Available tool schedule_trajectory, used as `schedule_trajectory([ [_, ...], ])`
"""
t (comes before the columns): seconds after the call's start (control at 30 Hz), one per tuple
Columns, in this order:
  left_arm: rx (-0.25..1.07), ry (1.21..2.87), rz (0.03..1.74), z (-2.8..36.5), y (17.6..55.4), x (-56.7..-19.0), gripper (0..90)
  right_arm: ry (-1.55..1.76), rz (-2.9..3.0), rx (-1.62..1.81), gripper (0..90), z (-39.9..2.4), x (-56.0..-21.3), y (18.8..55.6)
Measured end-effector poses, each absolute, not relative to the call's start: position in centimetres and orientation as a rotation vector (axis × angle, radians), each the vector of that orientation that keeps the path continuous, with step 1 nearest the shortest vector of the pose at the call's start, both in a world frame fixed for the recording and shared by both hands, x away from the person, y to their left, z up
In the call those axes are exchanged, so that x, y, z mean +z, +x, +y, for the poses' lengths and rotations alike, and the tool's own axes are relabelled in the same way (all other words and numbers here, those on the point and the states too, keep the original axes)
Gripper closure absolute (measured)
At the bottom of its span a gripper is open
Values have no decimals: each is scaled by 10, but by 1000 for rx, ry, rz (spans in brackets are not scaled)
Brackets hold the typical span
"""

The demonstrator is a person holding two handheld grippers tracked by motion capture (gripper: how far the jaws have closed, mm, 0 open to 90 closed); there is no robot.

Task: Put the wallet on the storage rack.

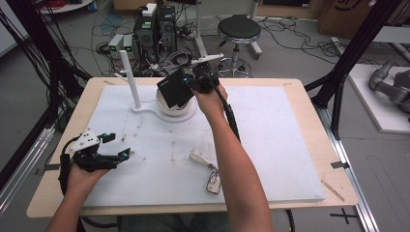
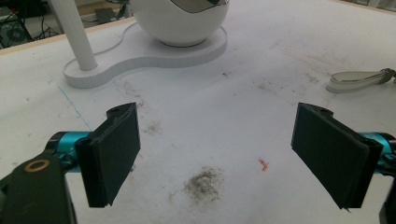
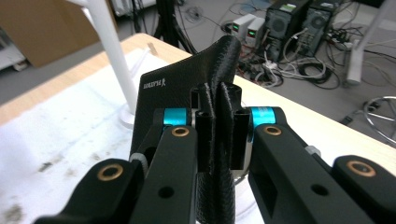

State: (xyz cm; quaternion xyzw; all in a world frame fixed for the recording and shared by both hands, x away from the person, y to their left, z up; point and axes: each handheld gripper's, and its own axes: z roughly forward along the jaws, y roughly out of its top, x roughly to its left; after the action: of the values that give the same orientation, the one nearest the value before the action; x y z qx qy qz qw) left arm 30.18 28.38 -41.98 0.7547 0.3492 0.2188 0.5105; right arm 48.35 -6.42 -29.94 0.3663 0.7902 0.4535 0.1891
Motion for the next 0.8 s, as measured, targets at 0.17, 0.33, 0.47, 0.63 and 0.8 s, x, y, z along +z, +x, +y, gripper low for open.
schedule_trajectory([
  [0.17, 526, 1819, 837, 283, 301, -419, 155, 1036, 2215, 1232, 860, -61, -305, 488],
  [0.33, 524, 1817, 838, 284, 301, -419, 155, 1029, 2217, 1181, 860, -57, -309, 489],
  [0.47, 523, 1820, 836, 283, 301, -419, 155, 1021, 2217, 1151, 860, -53, -311, 489],
  [0.63, 523, 1821, 836, 283, 301, -419, 155, 1023, 2218, 1146, 860, -52, -312, 490],
  [0.8, 522, 1820, 834, 283, 301, -419, 155, 1016, 2208, 1112, 860, -51, -314, 491],
])
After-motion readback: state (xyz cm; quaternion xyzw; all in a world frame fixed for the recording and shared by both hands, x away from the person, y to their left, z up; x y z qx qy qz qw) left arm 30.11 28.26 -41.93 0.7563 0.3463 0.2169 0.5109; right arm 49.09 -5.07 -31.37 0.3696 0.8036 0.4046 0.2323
